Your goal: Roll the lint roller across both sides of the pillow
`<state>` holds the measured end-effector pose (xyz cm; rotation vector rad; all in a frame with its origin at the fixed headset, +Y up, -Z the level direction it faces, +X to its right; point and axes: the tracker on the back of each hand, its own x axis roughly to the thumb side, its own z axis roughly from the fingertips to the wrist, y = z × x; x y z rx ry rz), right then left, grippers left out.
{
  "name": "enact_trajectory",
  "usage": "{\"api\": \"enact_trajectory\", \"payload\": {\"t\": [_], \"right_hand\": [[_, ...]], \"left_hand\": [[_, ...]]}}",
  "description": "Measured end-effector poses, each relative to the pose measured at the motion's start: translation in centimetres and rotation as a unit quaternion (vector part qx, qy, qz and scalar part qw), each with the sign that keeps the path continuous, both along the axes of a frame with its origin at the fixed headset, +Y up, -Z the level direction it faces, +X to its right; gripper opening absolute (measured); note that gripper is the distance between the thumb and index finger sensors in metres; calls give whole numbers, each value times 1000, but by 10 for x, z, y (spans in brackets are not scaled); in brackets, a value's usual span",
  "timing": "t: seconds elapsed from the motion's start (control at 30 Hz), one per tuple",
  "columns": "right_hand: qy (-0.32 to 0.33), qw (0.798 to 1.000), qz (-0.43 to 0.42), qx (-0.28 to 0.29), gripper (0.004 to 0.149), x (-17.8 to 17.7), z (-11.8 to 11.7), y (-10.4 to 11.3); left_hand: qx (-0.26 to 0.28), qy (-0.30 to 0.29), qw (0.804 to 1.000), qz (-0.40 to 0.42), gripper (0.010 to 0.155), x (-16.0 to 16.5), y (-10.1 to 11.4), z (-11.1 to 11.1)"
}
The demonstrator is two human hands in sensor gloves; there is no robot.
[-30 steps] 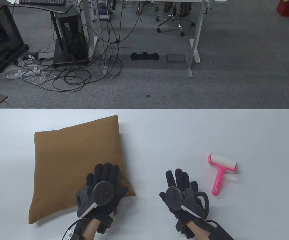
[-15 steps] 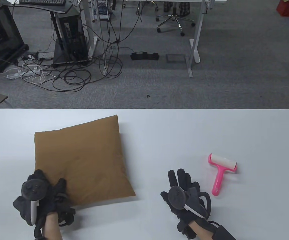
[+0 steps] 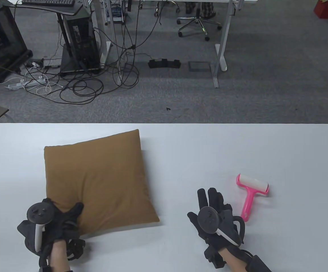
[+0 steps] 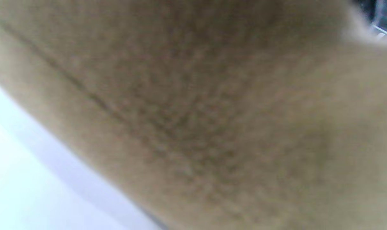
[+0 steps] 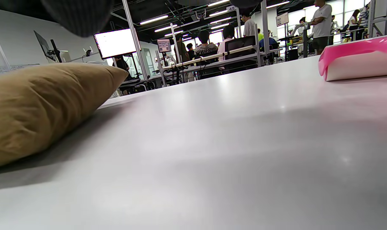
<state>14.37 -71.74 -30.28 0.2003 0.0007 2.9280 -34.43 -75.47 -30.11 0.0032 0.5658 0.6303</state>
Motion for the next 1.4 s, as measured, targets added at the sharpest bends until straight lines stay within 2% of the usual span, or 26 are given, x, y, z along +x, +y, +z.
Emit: {"api": "enact_trajectory", "payload": {"t": [0.2, 0.37, 0.5, 0.57, 0.73, 0.87, 0.93, 1.03, 1.27, 1.4], "right_hand": [[-39, 999, -25, 14, 78, 20, -3, 10], [-105, 993, -41, 25, 78, 50, -10, 17], [-179, 983, -43, 17, 83, 79, -19, 8], [-219, 975, -29, -8, 88, 93, -25, -1], [-276, 958, 8, -80, 95, 109, -34, -22], [-303, 948, 55, -86, 93, 113, -39, -31], [-310, 943, 72, -101, 90, 115, -41, -35], [-316, 937, 73, -126, 81, 117, -43, -42], [-335, 929, 77, -136, 64, 122, -45, -43], [-352, 929, 39, -112, 58, 134, -41, -29]], "left_hand": [[6, -86, 996, 26, 116, 52, -2, -15], [-2, -155, 987, 44, 115, 103, -6, -22], [-9, -202, 977, 72, 111, 128, -7, -21], [-11, -226, 970, 85, 110, 137, -6, -19], [-7, -247, 964, 97, 108, 141, -5, -17], [-2, -252, 962, 102, 103, 125, -3, -18], [-20, -241, 967, 87, 101, 118, 1, -15], [-75, -235, 968, 44, 102, 109, 5, -11], [-113, -220, 969, 15, 102, 108, 3, -9], [-114, -227, 967, 26, 101, 108, -1, -12]]}}
